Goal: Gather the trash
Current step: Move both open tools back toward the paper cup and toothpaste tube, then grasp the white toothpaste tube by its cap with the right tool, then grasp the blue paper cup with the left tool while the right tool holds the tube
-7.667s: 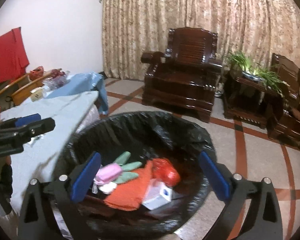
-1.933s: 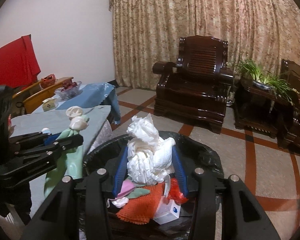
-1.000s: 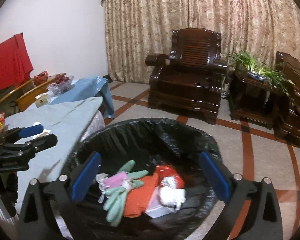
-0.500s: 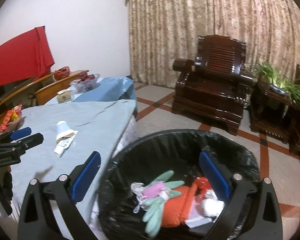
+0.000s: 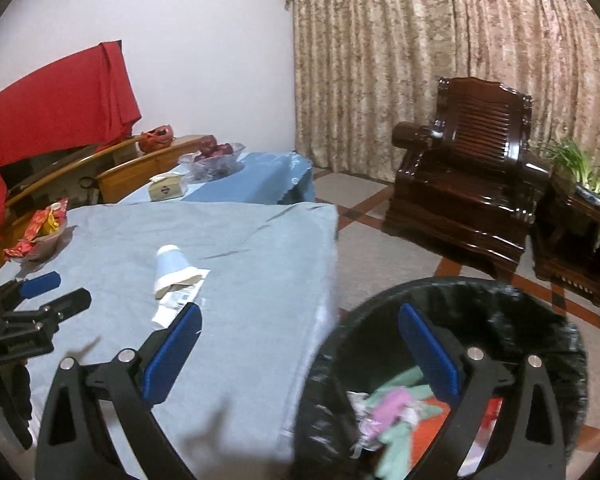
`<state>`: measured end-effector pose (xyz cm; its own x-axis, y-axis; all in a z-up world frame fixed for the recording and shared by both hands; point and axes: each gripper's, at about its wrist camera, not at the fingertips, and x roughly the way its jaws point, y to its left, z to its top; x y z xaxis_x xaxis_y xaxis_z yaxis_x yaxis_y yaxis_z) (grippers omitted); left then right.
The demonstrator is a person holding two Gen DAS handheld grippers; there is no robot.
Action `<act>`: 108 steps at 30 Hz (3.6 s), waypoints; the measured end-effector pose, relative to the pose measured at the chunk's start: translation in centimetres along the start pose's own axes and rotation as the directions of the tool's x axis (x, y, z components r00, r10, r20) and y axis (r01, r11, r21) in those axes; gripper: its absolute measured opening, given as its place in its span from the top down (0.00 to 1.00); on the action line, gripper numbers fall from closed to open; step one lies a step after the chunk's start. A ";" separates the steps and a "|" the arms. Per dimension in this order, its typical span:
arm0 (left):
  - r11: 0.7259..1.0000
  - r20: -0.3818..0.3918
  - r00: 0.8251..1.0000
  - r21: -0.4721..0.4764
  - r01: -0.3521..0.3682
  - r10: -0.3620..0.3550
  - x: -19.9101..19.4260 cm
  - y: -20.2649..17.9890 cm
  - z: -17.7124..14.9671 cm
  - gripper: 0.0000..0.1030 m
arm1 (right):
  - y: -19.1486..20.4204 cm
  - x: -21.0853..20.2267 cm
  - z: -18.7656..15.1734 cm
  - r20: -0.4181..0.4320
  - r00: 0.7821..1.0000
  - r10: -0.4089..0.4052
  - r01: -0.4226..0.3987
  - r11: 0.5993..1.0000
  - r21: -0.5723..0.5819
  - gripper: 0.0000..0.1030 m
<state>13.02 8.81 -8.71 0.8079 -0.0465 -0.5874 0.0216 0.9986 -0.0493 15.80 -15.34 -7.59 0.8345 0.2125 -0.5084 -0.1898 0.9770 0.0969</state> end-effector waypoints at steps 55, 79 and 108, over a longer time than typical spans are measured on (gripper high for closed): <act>0.987 -0.104 0.991 -0.127 -0.097 0.084 7.6 12.4 -2.6 0.13 | 13.9 17.6 -3.8 -0.328 0.941 0.087 -0.107 0.993 -0.043 0.69; 0.998 -0.103 0.995 -0.062 -0.004 -0.002 10.7 6.5 0.0 0.13 | 6.1 17.7 -1.6 -0.292 0.956 0.015 -0.009 1.000 0.023 0.72; 0.979 -0.198 0.971 -0.179 0.100 -0.136 19.7 3.5 2.5 0.54 | 3.8 19.6 0.0 -0.271 0.962 0.037 -0.033 0.999 0.021 0.72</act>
<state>30.49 11.44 -18.46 0.6649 -0.1858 -0.7235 -0.0036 0.9678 -0.2518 31.47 -7.42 -17.17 0.6557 0.2363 -0.7171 -0.2062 0.9697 0.1310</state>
